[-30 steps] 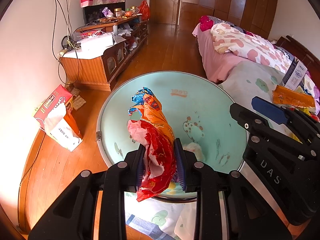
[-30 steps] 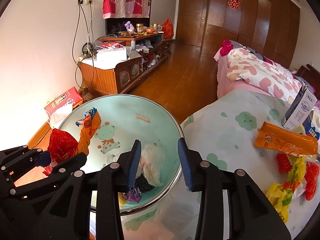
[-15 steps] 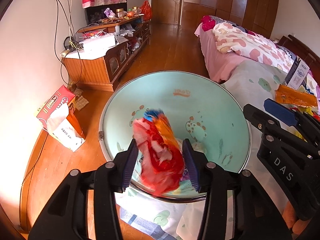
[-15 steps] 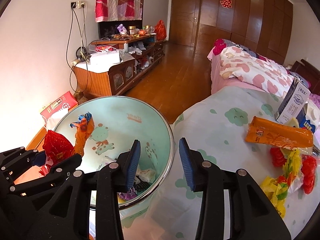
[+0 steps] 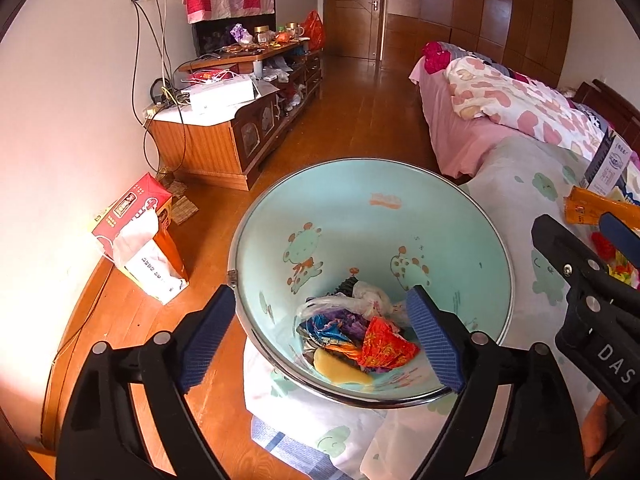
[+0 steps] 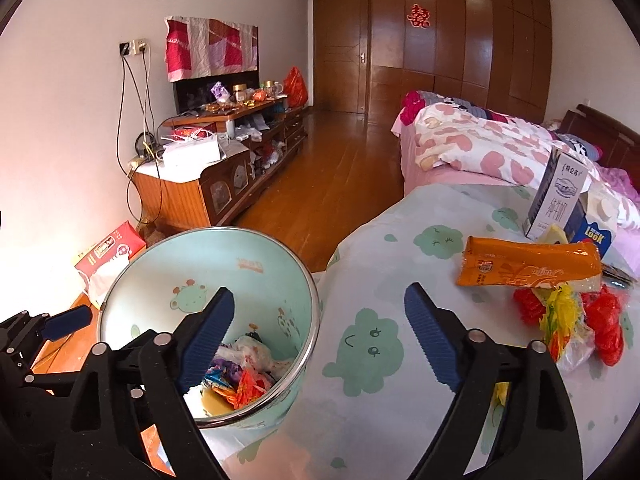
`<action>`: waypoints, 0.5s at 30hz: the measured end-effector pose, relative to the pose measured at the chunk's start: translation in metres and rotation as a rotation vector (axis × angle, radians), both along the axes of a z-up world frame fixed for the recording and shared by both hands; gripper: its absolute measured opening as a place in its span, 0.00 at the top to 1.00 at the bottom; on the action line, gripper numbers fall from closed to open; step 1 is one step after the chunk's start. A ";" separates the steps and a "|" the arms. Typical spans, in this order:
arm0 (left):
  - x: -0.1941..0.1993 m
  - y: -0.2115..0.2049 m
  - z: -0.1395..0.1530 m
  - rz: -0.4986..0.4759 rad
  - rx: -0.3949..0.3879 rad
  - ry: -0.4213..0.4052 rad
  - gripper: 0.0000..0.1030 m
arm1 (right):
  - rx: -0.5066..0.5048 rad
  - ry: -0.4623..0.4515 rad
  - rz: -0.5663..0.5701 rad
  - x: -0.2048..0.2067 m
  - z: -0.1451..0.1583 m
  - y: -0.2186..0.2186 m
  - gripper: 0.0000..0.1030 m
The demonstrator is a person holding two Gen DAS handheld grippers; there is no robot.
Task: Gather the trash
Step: 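Open the left gripper to drop the red-orange bag while the right releases the clear bag, then move both grippers back toward the trash on the table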
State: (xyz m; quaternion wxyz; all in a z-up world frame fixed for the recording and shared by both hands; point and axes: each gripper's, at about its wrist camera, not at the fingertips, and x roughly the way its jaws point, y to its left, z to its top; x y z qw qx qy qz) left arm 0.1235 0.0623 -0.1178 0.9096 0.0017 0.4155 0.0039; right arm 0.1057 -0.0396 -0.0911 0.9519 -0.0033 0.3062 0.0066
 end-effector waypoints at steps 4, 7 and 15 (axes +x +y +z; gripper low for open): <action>-0.001 0.003 0.002 0.013 0.007 -0.003 0.11 | -0.026 0.008 -0.006 0.000 0.000 -0.001 0.10; -0.003 0.002 0.004 0.011 0.018 -0.006 0.10 | -0.012 0.028 -0.012 -0.002 0.002 -0.005 0.10; -0.012 0.004 0.014 0.033 0.039 -0.019 0.06 | -0.030 0.012 -0.020 -0.015 0.009 -0.006 0.10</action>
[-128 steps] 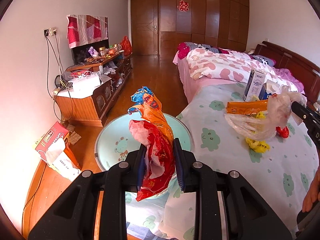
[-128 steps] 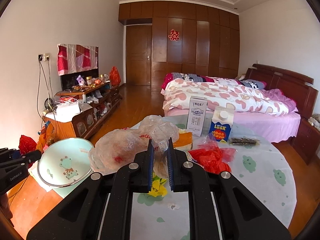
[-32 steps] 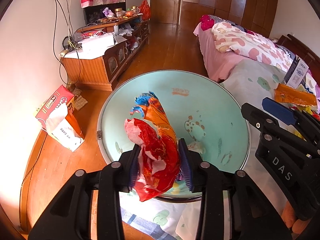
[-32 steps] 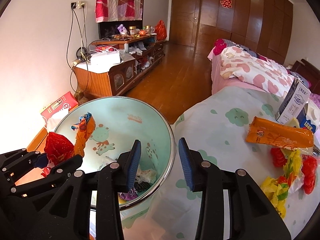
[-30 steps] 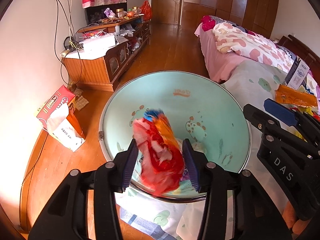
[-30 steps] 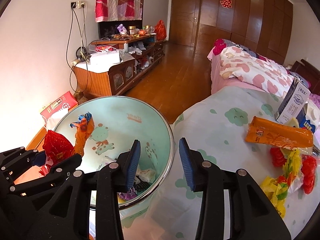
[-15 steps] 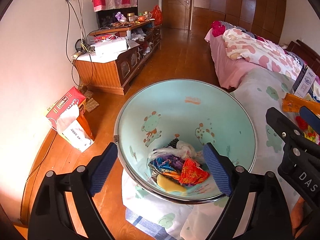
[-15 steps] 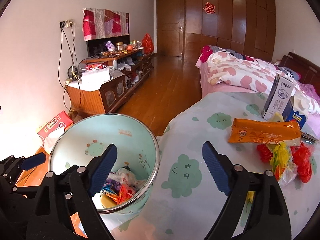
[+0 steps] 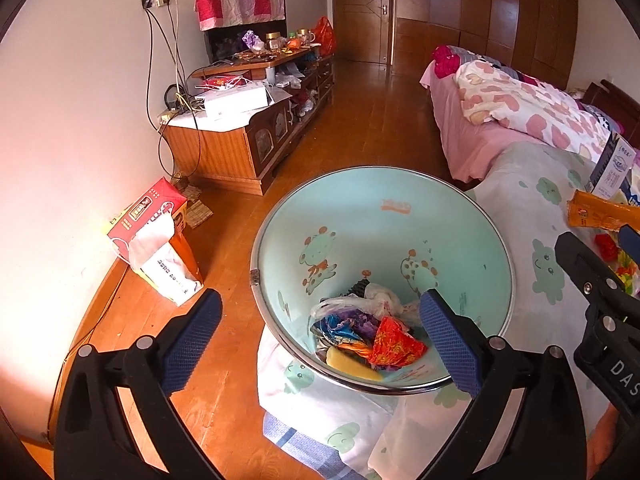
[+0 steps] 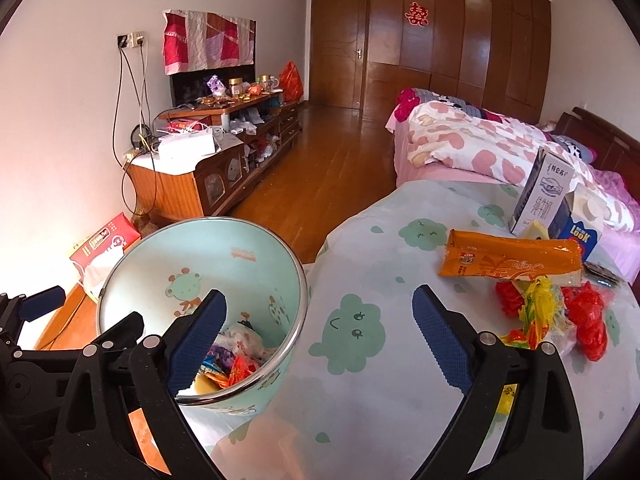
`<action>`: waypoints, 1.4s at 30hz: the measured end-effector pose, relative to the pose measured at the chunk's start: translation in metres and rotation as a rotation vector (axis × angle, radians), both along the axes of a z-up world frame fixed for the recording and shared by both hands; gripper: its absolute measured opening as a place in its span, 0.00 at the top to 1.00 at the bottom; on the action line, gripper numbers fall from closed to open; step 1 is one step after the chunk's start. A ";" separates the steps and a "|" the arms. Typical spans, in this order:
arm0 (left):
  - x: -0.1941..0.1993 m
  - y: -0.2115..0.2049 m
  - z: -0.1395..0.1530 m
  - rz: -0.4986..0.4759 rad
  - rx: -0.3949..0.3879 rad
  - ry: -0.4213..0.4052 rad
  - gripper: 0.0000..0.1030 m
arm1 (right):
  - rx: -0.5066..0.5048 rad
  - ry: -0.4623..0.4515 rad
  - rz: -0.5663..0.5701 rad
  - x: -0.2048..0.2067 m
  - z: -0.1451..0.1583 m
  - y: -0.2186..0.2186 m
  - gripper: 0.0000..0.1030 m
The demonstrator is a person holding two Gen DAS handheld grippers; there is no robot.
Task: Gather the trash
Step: 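Move both grippers back toward the trash on the table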
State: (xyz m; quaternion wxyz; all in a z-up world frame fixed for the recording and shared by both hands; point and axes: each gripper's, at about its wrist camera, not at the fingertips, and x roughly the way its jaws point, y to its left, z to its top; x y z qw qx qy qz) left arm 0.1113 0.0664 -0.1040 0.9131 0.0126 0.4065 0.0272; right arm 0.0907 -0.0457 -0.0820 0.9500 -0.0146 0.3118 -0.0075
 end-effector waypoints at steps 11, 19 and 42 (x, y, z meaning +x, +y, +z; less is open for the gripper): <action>-0.015 0.000 0.011 0.010 0.028 -0.019 0.06 | 0.003 -0.057 -0.064 -0.023 0.010 -0.020 0.10; -0.028 -0.009 0.015 0.022 0.058 -0.011 0.06 | 0.018 -0.036 -0.090 -0.043 0.008 -0.044 0.10; -0.053 -0.089 -0.006 -0.179 0.006 0.026 0.06 | 0.052 0.059 -0.335 -0.115 -0.025 -0.192 0.18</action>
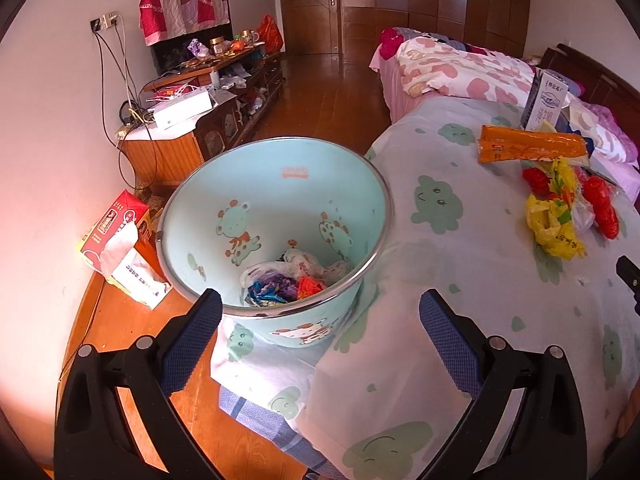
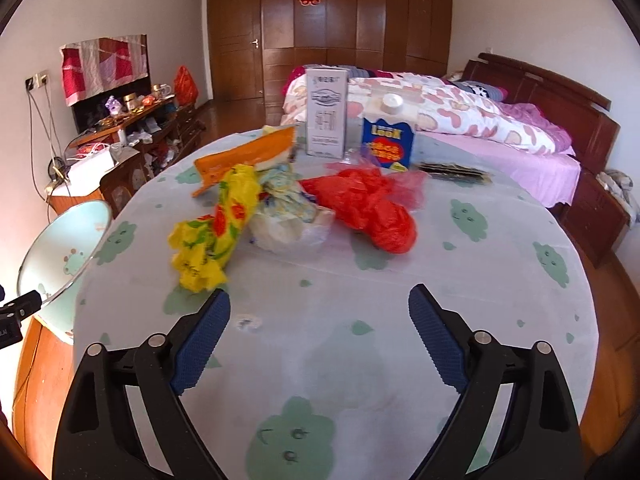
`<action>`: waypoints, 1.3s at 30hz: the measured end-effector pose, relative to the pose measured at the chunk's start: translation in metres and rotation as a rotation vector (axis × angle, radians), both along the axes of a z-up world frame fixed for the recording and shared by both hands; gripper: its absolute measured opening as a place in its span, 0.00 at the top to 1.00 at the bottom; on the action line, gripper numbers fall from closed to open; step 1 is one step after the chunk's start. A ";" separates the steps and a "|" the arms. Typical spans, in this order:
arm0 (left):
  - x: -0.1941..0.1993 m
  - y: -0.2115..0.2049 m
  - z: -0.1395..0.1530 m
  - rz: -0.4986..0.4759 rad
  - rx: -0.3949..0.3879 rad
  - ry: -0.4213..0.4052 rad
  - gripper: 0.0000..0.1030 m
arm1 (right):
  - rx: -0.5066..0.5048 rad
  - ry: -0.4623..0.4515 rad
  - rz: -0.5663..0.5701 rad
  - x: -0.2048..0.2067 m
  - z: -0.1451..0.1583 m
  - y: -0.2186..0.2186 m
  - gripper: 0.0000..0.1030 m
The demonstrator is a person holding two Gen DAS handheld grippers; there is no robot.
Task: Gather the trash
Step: 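Move both grippers back toward the trash on the table, then grasp the yellow plastic bag with the left gripper while the right grasps the red bag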
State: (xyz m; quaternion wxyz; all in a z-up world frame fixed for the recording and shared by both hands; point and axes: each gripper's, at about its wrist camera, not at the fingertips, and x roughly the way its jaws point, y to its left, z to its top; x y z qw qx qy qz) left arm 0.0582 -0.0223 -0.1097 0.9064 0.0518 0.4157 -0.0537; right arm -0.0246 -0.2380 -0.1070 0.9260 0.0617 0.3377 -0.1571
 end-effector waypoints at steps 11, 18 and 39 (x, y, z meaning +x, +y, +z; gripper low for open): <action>0.007 -0.076 0.014 -0.198 -0.036 -0.036 0.07 | 0.040 -0.005 -0.058 0.011 0.007 -0.067 0.25; 0.019 -0.113 0.017 -0.261 -0.054 -0.045 0.10 | 0.071 0.072 0.011 0.061 -0.003 -0.084 0.25; 0.045 -0.180 -0.020 -0.355 -0.091 0.017 0.57 | 0.255 0.018 -0.037 -0.008 -0.007 -0.094 0.77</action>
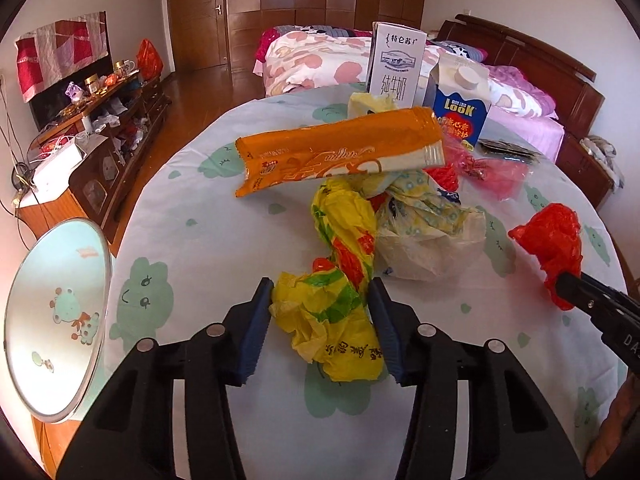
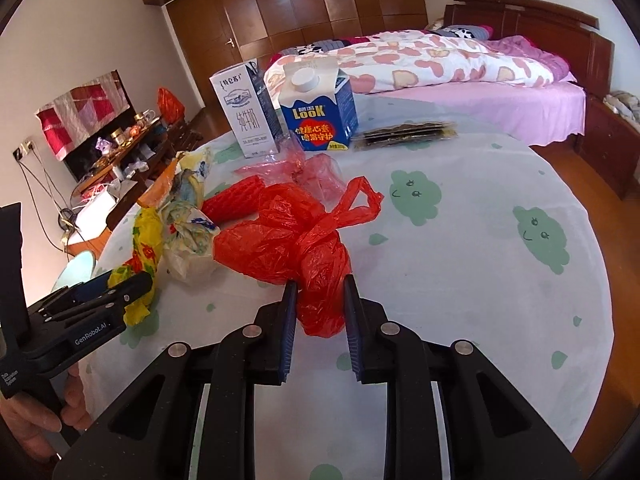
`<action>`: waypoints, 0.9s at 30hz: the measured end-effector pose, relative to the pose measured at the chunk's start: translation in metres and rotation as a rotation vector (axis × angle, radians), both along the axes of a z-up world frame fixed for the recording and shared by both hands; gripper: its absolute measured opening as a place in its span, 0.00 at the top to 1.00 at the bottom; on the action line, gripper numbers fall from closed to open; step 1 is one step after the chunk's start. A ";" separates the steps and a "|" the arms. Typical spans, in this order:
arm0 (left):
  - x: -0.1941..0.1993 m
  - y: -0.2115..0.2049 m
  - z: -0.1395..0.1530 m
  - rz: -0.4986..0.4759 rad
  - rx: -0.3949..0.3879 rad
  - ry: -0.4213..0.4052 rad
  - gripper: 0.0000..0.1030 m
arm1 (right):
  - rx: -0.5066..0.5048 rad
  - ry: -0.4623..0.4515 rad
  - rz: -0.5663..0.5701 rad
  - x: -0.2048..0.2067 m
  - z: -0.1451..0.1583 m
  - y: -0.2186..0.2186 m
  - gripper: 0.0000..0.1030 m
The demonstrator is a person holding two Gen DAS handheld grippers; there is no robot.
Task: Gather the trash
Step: 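Grasp the yellow plastic bag with the left gripper while the right grasps the red bag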
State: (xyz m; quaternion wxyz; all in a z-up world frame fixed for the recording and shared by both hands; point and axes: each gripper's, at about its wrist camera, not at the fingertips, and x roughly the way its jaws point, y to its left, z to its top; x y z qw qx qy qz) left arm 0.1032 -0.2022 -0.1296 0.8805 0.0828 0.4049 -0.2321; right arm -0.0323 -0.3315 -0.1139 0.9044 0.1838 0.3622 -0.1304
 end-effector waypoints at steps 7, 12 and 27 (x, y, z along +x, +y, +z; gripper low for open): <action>-0.016 0.015 0.013 0.012 -0.004 -0.061 0.64 | 0.063 0.011 -0.025 -0.006 -0.006 -0.015 0.77; -0.031 0.038 0.024 0.038 -0.002 -0.080 0.64 | 0.074 0.024 -0.034 -0.004 -0.009 -0.016 0.77; -0.044 0.087 0.039 0.136 0.029 -0.091 0.64 | -0.070 -0.019 -0.049 -0.007 0.008 0.017 0.78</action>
